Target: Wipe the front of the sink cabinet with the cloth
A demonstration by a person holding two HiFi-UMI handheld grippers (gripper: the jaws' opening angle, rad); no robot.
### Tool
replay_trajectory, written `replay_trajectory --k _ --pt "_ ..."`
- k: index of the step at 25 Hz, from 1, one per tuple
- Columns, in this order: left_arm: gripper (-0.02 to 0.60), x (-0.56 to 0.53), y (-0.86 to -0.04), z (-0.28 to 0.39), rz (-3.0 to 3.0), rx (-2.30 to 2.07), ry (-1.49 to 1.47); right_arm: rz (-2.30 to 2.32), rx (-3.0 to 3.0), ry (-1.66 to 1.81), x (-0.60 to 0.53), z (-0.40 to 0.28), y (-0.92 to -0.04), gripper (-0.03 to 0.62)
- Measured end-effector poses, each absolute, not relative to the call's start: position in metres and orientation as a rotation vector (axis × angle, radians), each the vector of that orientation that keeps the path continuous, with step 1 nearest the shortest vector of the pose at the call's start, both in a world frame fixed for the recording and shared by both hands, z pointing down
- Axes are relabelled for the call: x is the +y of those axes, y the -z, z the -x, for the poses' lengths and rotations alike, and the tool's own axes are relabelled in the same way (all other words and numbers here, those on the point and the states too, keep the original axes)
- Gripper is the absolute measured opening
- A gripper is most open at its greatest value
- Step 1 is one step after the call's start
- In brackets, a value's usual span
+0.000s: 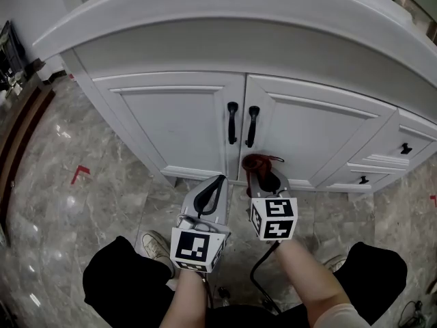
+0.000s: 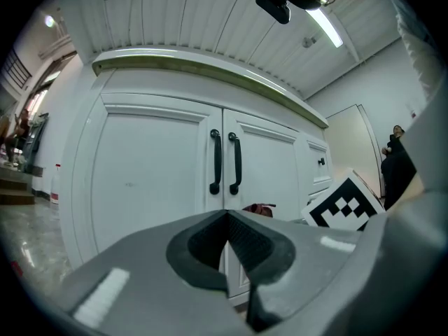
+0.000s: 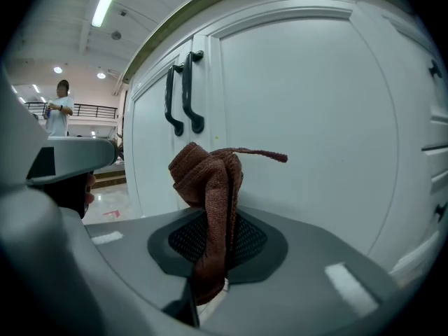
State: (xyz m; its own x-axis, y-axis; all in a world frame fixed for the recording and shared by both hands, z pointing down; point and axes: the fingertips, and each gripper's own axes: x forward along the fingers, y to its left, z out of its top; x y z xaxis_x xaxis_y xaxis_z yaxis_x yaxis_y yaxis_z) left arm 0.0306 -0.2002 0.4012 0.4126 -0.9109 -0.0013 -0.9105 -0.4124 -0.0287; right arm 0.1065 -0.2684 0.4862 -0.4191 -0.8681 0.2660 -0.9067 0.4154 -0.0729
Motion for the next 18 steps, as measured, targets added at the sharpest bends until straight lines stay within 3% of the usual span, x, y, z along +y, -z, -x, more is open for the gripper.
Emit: replay_trajectory --k 18 --pt "0.0 -0.211 -0.406 -0.105 2.715 1.559 0.024 -1.892 -2.267 -0.372 -0.264 -0.263 -0.483 0.086"
